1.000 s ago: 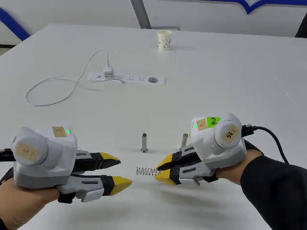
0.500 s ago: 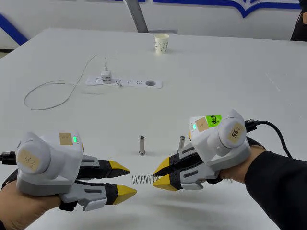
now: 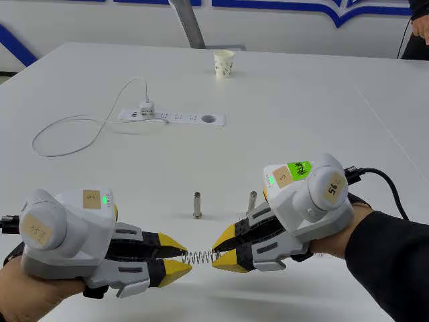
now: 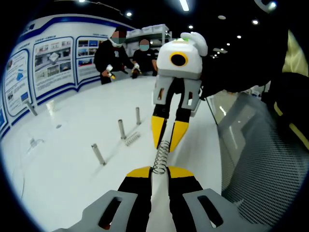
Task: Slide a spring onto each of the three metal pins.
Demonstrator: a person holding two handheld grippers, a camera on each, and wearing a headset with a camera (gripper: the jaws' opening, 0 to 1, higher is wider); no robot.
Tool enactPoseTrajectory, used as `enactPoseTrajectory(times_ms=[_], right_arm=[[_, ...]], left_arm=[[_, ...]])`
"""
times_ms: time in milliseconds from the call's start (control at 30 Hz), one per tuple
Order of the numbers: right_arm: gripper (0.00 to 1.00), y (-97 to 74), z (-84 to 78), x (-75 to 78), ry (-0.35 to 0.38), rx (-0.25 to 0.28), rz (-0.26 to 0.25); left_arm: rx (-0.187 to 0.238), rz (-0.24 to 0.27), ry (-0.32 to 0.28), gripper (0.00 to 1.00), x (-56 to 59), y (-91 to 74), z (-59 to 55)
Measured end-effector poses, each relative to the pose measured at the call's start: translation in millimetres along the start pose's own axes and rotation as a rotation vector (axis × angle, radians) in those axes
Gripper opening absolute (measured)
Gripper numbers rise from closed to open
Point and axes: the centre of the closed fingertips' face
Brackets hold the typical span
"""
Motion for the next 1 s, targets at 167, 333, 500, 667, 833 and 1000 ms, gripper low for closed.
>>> enactPoseTrajectory(times_ms=[167, 333, 500, 667, 833, 1000], right_arm=[[0.11, -1.3, 1.3, -1.6, -0.010, 0.002, 0.003], [0.11, -2.2, 1.4, -0.5, -0.012, 0.004, -0.002], [0.11, -2.4, 1.4, 0.6, -0.013, 0.003, -0.008], [0.11, -3.0, 1.6, 1.6, -0.010, 0.006, -0.012], [0.11, -2.9, 2.1, 2.8, -0.008, 0.007, -0.016], [0.11, -2.0, 3.3, 3.1, -0.005, 0.010, -0.020]], left_arm=[[0.007, -0.013, -0.006, 0.12, 1.9, -1.4, 1.7], [0.023, -0.017, -0.018, 0.11, 2.1, -3.8, 7.8], [0.042, -0.018, -0.023, 0.11, 2.1, -4.8, 14.4], [0.071, -0.014, -0.033, 0.11, 2.2, -5.8, 22.7], [0.101, -0.010, -0.041, 0.11, 0.7, -6.7, 31.6], [0.128, -0.007, -0.044, 0.11, 0.2, -6.6, 39.3]])
Point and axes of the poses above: the centre of the closed fingertips' face, and the gripper's own axes: y roughly forward along the fingers, x roughly to its right, z roughly out of its top, and after that the axes turned 3 degrees about -z, right-handed
